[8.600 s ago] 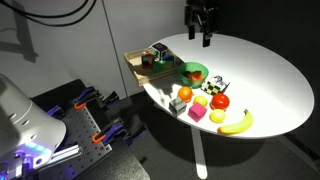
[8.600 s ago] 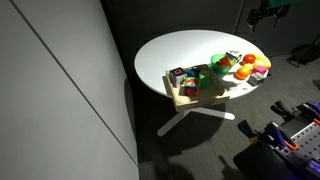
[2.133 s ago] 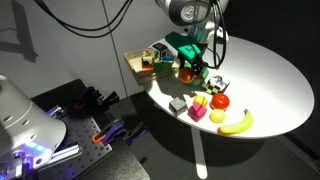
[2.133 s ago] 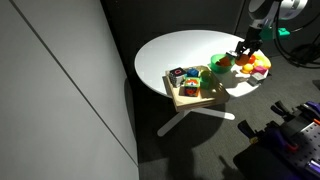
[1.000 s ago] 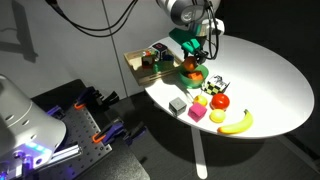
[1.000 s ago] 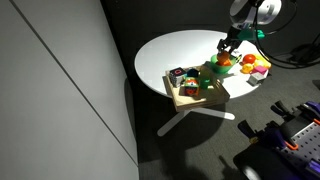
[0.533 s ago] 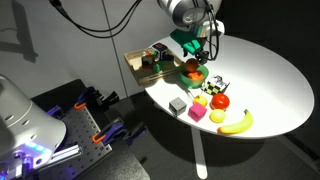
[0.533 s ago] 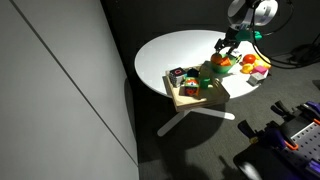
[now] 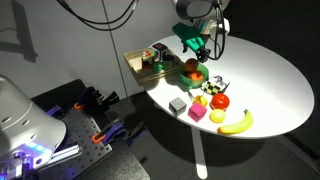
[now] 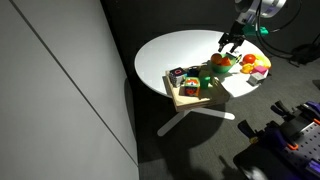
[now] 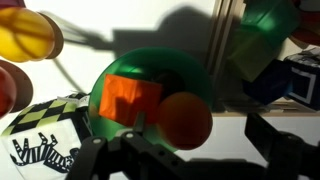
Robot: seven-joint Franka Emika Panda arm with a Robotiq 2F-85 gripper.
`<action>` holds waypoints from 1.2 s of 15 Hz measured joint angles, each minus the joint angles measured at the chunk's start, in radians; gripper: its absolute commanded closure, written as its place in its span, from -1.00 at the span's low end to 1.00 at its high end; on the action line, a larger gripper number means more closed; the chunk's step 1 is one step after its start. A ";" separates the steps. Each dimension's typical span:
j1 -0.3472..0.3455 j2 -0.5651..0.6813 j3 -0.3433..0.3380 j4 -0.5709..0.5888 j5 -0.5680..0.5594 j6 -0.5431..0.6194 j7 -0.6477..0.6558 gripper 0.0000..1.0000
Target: Put the toy orange in the bowl
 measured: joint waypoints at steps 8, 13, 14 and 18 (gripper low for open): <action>0.009 -0.101 -0.090 -0.035 -0.021 -0.184 0.015 -1.00; 0.054 -0.187 -0.163 -0.092 -0.129 -0.227 0.095 -1.00; 0.063 -0.203 -0.173 -0.101 -0.151 -0.241 0.113 -1.00; 0.096 -0.272 -0.195 -0.129 -0.227 -0.333 0.178 -1.00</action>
